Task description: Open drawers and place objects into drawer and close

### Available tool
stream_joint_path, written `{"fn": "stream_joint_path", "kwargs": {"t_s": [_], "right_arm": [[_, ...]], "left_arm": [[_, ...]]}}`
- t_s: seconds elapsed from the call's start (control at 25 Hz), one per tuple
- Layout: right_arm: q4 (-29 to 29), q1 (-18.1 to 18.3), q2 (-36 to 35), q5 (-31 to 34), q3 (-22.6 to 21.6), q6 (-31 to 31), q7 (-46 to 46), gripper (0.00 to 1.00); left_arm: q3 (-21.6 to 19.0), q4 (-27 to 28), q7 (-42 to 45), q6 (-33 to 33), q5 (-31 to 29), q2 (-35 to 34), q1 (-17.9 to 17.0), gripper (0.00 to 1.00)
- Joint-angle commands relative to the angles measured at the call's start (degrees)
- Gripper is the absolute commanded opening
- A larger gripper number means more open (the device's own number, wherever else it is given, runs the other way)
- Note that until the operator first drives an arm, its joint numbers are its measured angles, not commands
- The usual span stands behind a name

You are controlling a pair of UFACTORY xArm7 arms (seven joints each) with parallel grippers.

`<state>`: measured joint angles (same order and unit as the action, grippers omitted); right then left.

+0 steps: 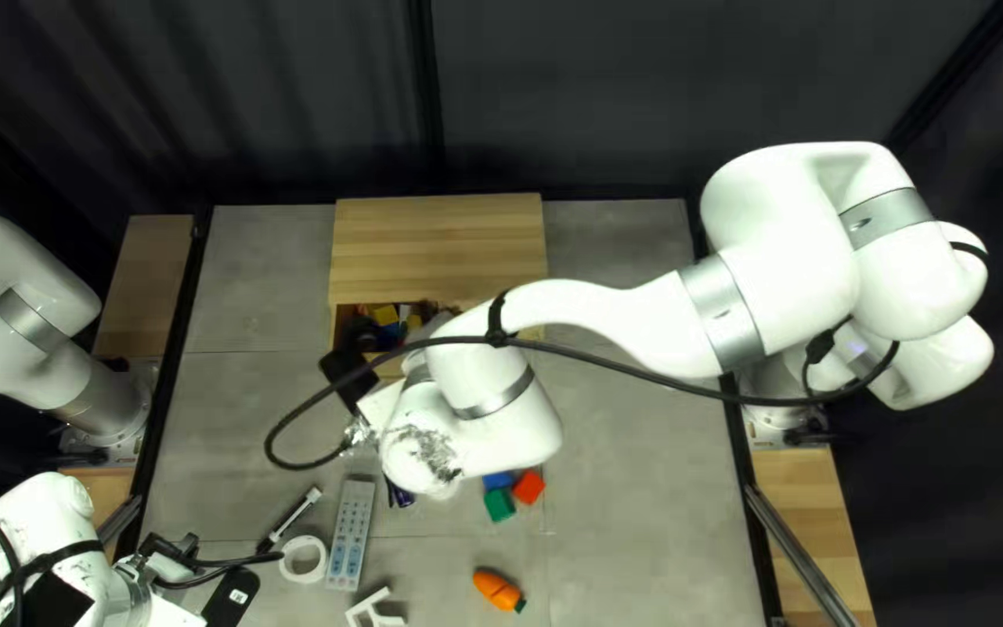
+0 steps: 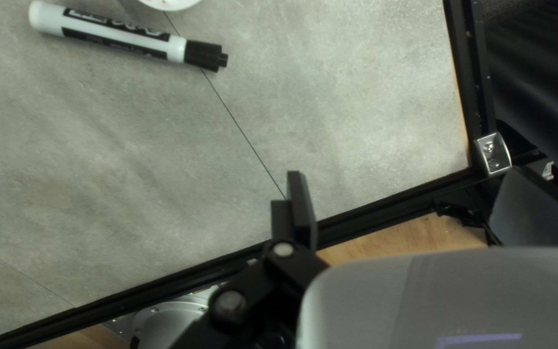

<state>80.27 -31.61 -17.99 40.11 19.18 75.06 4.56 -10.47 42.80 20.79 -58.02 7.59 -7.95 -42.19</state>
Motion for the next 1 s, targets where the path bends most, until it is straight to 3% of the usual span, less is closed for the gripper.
{"fn": "stream_joint_path", "kwargs": {"t_s": [0.04,0.56,0.6,0.64,0.68,1.0], "right_arm": [[-2.1,1.8,0.0,2.7,1.3,-7.7,2.0,0.00],[-2.2,4.8,-2.0,1.5,1.5,-17.1,1.7,0.02],[-2.2,4.8,-2.0,1.5,1.5,-17.0,1.7,0.12],[-2.3,4.8,-1.8,1.4,1.5,-17.1,1.6,0.33],[-2.4,4.8,-1.8,1.4,1.4,-17.2,1.5,1.00],[-2.7,4.7,-0.9,0.7,1.2,-16.9,1.6,1.00]], "left_arm": [[0.0,0.0,0.0,0.0,0.0,0.0,0.0,1.00],[0.0,0.0,0.0,0.0,0.0,0.0,0.0,1.00],[0.0,0.0,0.0,0.0,0.0,0.0,0.0,1.00],[0.0,0.0,0.0,0.0,0.0,0.0,0.0,1.00],[0.0,0.0,0.0,0.0,0.0,0.0,0.0,1.00],[0.0,0.0,0.0,0.0,0.0,0.0,0.0,1.00]]}}
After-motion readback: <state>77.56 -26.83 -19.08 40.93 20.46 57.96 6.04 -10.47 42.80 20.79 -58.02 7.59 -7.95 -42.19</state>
